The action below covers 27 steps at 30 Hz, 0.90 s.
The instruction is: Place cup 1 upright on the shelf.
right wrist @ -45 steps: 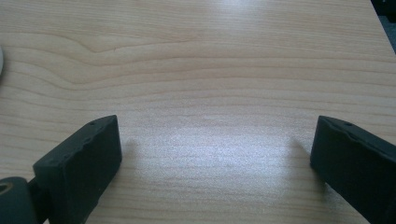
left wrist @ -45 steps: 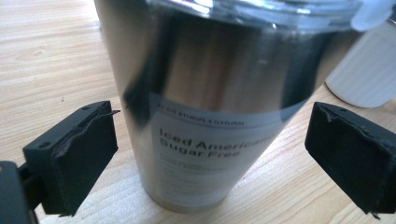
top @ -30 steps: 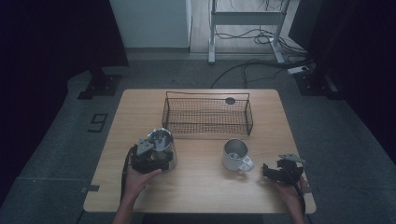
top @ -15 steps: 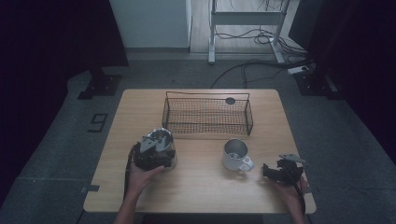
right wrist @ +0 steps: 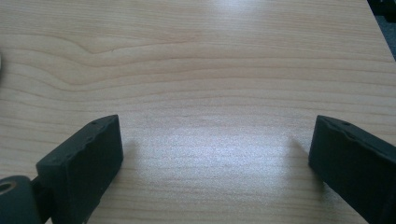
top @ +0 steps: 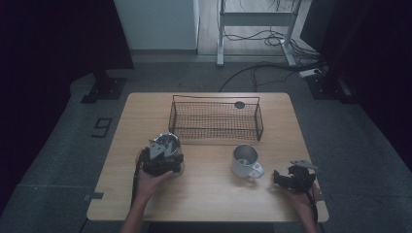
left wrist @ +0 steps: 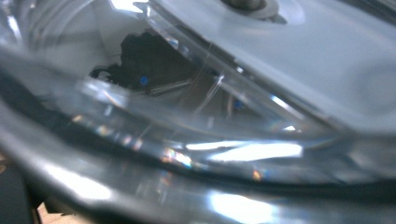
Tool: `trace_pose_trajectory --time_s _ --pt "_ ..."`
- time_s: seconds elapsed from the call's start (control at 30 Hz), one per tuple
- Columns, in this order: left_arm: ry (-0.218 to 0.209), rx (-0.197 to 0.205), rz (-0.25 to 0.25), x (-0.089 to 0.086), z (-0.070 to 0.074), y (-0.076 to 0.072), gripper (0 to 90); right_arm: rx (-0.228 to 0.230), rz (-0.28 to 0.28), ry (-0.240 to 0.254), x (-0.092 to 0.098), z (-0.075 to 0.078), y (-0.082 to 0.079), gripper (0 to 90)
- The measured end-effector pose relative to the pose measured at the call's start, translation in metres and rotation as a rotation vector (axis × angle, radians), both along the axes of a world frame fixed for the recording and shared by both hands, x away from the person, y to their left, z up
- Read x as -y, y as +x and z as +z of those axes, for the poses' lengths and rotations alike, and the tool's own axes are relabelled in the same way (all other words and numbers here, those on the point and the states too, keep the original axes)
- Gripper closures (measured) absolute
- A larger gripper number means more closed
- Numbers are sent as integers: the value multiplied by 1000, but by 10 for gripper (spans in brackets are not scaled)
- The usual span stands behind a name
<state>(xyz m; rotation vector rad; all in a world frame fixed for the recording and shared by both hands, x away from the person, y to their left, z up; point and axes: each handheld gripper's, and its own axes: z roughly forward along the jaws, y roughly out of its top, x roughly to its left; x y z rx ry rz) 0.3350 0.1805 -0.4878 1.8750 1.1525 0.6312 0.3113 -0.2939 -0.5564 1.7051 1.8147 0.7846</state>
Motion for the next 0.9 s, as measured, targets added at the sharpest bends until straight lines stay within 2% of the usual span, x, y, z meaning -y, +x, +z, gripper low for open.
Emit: trace_pose_trajectory --time_s 0.57,0.73,0.9 --pt "-7 -16 2 0 4 -2 40 2 -4 0 0 0 0 33" --pt "-37 -11 -4 -3 14 -8 40 3 -11 1 1 0 0 36" --pt "-46 -5 3 -4 22 -10 40 4 -14 -2 1 0 0 36"
